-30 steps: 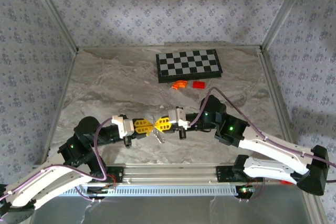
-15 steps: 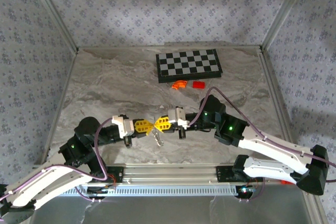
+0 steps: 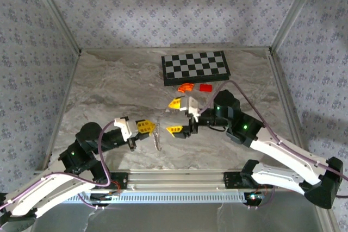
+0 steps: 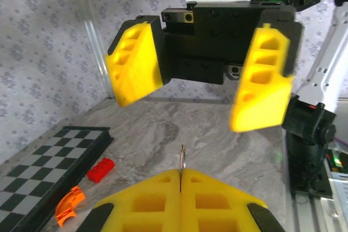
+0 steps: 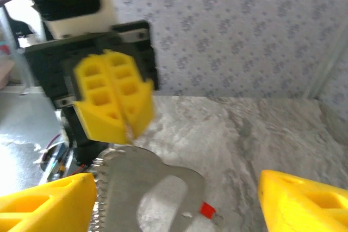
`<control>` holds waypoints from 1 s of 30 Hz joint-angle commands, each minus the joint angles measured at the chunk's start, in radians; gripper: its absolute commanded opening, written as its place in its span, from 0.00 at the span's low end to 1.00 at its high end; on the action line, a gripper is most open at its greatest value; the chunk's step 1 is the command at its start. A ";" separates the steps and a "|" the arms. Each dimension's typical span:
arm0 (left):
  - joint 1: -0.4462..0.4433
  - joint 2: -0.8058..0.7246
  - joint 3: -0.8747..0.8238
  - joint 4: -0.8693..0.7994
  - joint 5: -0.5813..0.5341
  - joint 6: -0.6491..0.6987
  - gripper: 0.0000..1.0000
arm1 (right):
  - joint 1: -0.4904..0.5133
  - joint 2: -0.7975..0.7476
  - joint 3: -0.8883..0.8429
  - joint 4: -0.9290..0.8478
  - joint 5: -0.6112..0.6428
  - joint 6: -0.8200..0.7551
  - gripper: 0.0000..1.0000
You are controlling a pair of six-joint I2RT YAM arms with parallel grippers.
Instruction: Put the keys on the keyring
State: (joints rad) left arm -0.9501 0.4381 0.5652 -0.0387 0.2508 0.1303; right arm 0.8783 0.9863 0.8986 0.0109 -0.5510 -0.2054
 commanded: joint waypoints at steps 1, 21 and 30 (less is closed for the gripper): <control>-0.004 -0.023 0.002 -0.015 -0.093 -0.009 0.00 | -0.057 0.063 0.073 -0.039 0.061 0.105 0.81; -0.006 -0.207 -0.102 -0.028 -0.205 -0.037 0.00 | -0.111 0.786 0.408 -0.258 0.098 0.198 0.87; -0.006 -0.212 -0.108 -0.016 -0.201 -0.030 0.00 | -0.076 0.997 0.528 -0.246 0.021 0.213 0.81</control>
State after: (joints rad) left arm -0.9504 0.2420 0.4530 -0.1024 0.0547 0.1036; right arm 0.7849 1.9400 1.3693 -0.2195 -0.4850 -0.0143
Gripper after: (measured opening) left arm 0.043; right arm 0.814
